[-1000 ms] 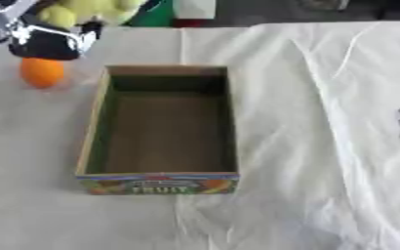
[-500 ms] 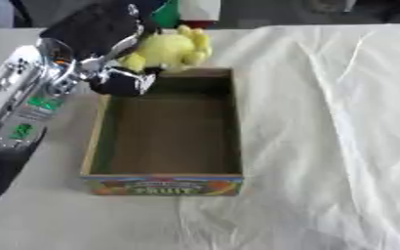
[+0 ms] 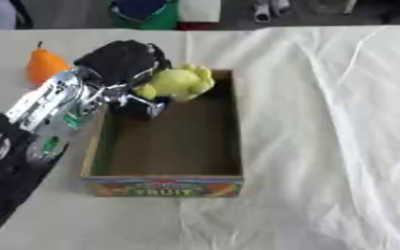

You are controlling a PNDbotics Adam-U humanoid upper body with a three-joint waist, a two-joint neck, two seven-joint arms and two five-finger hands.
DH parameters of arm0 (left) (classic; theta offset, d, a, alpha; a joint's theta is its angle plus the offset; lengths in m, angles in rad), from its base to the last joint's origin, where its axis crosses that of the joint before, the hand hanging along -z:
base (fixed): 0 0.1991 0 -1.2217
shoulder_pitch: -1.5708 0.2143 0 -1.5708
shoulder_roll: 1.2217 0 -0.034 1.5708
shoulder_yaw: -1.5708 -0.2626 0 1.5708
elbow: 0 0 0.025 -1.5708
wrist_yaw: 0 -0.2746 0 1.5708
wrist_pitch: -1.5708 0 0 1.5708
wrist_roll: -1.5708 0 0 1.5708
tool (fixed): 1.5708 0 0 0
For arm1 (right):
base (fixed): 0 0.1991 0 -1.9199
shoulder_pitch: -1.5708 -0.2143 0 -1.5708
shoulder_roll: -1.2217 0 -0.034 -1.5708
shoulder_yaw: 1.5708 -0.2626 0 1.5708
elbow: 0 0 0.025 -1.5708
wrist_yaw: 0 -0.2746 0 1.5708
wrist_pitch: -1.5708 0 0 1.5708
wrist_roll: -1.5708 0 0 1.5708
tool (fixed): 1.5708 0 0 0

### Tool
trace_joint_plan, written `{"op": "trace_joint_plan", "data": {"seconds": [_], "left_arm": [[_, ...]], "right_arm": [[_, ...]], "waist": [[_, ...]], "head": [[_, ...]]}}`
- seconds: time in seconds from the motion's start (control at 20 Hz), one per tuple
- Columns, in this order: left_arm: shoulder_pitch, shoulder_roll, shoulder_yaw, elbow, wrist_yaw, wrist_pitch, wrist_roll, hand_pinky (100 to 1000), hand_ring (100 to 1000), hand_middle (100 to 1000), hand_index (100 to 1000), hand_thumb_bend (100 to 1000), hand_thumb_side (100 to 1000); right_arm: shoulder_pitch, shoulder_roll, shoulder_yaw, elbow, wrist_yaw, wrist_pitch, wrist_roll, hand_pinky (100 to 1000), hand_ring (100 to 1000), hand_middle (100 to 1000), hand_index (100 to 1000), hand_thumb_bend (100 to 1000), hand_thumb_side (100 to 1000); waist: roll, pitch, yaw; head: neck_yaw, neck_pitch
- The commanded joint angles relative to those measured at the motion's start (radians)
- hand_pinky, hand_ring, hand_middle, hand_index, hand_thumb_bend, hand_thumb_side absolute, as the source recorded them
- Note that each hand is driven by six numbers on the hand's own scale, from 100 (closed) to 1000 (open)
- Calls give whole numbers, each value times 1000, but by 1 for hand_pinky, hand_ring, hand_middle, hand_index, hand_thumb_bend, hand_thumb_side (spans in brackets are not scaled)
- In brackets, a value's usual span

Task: Pick up objects on the table and place them in the box.

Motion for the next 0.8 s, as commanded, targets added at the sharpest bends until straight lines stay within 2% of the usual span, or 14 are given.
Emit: {"op": "trace_joint_plan", "data": {"seconds": [0.05,0.1,0.15,0.2,0.25,0.3,0.35,0.4,0.45,0.55,0.8], "left_arm": [[-17,0,-8,17,-27,-47,-43,578,738,697,765,345,499],[-18,0,-4,17,-37,-62,-58,591,752,714,787,378,525],[-18,1,-1,15,-46,-75,-73,626,792,760,838,496,616],[-20,2,4,12,-55,-86,-88,641,809,776,853,551,654],[-22,2,8,5,-65,-94,-104,663,829,797,879,644,722],[-23,2,11,-3,-74,-100,-120,667,833,801,885,661,736],[-24,3,13,-10,-81,-105,-136,700,867,837,922,789,822],[-25,4,16,-17,-89,-107,-152,704,870,840,926,802,828],[-25,5,18,-21,-97,-108,-168,736,900,868,956,892,857],[-25,5,24,-28,-113,-107,-198,761,918,884,971,971,876],[-22,5,48,-64,-115,-80,-216,761,916,882,967,999,894]], "right_arm": [[-9,-24,-5,-19,-5,-2,1,629,666,549,692,100,596],[-8,-23,-6,-19,-6,-2,1,629,666,549,692,100,595],[-7,-23,-6,-19,-6,-2,1,629,666,549,692,100,595],[-7,-23,-6,-19,-6,-2,1,629,666,549,692,100,596],[-7,-23,-6,-19,-6,-2,1,629,666,549,692,100,596],[-6,-22,-6,-19,-6,-2,1,629,666,549,692,100,596],[-5,-22,-6,-19,-6,-2,1,629,666,549,691,100,596],[-5,-21,-6,-19,-6,-2,1,629,666,549,691,100,596],[-4,-21,-7,-19,-6,-2,1,629,666,549,691,100,597],[-3,-21,-7,-19,-6,-2,0,630,666,549,691,100,597],[1,-21,-8,-19,-6,-2,-1,630,667,549,691,100,596]], "waist": [[-2,-20,0],[-2,-20,0],[-2,-20,0],[-2,-21,0],[-2,-21,0],[-2,-21,0],[-2,-22,0],[-2,-22,0],[-2,-22,0],[-2,-22,-1],[-2,-22,1]], "head": [[1,-6],[1,-6],[1,-6],[1,-6],[2,-6],[2,-7],[3,-6],[3,-6],[4,-6],[4,-5],[5,-3]]}}
